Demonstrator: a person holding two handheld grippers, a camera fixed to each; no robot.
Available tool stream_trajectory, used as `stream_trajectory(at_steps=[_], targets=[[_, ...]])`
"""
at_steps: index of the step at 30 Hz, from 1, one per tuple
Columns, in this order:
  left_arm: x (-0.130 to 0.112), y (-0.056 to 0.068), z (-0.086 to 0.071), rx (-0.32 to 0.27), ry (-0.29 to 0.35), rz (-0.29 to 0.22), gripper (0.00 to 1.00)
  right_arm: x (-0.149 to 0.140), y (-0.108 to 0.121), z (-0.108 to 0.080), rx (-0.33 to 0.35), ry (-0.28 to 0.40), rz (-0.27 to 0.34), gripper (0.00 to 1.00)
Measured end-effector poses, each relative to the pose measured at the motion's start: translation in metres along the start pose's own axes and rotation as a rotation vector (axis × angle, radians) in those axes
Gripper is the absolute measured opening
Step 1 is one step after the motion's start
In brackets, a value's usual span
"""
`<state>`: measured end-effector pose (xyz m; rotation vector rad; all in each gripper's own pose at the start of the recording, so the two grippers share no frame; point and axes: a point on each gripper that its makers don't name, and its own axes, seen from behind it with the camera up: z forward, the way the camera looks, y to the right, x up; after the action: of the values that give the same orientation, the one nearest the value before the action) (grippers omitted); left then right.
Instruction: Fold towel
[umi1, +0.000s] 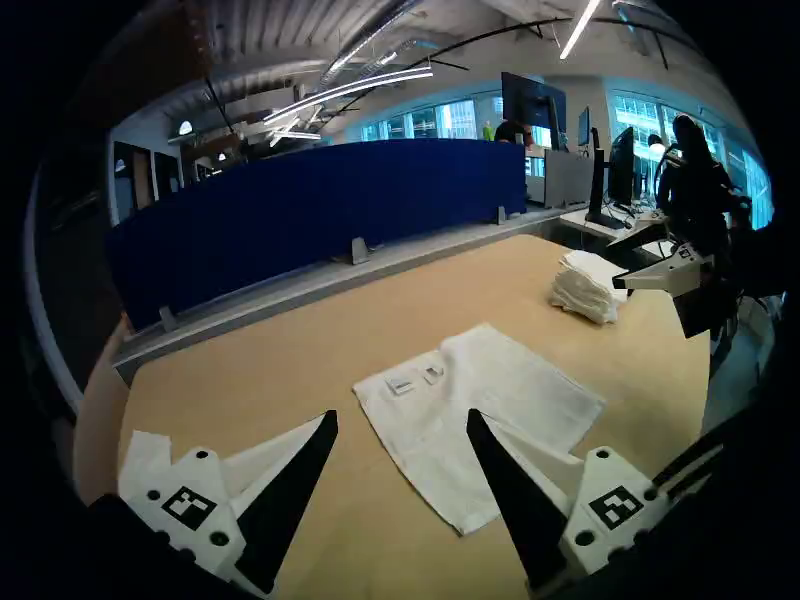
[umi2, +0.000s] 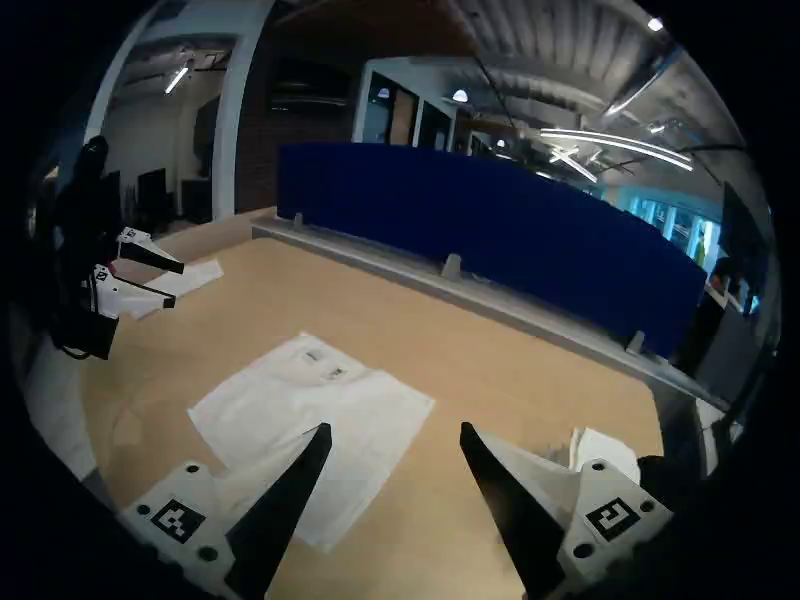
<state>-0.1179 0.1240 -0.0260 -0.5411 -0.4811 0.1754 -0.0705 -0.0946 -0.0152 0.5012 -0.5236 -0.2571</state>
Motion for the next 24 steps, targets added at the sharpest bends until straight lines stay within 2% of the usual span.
stream_trajectory(at_steps=[15,24], targets=[[-0.091,0.037,0.029,-0.101,-0.182,0.020,0.96,-0.087,-0.029,0.029,0.053,-0.144,-0.005,1.00],[-0.139,0.052,0.036,-0.152,-0.297,0.008,0.96,-0.134,-0.047,0.037,0.084,-0.226,0.004,1.00]])
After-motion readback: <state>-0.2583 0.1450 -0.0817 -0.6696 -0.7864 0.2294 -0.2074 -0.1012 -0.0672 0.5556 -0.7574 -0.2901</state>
